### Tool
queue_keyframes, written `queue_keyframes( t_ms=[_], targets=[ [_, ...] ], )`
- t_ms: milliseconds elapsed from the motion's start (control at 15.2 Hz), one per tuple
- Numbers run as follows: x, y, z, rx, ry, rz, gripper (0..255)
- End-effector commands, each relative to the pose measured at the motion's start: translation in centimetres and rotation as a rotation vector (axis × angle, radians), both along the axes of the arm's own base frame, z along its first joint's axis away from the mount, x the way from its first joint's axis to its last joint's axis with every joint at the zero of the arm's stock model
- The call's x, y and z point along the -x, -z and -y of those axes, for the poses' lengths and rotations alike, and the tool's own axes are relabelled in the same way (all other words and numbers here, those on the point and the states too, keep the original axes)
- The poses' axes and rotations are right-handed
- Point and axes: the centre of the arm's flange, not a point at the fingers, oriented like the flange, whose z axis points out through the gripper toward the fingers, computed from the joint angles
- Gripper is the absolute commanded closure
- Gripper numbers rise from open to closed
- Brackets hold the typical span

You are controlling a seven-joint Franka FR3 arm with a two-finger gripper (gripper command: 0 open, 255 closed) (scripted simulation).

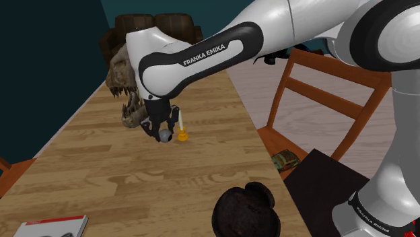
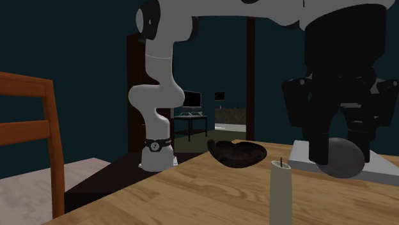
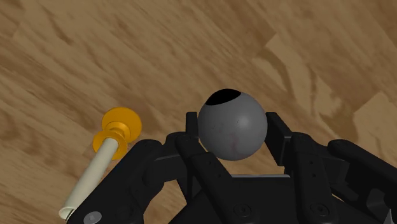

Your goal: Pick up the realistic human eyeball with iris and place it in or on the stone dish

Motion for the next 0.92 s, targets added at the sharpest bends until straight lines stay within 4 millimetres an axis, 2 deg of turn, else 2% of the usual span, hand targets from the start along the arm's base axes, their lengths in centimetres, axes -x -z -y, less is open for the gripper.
queue_keyframes(
  t_ms=[0,726,858],
  targets=[
    [0.0,-1.1,0.1,0.000,0.000,0.000,255],
    [0.0,-6.5,0.1,0.000,0.000,0.000,255],
    [2.6,-6.6,0.4,0.000,0.000,0.000,255]
  ],
)
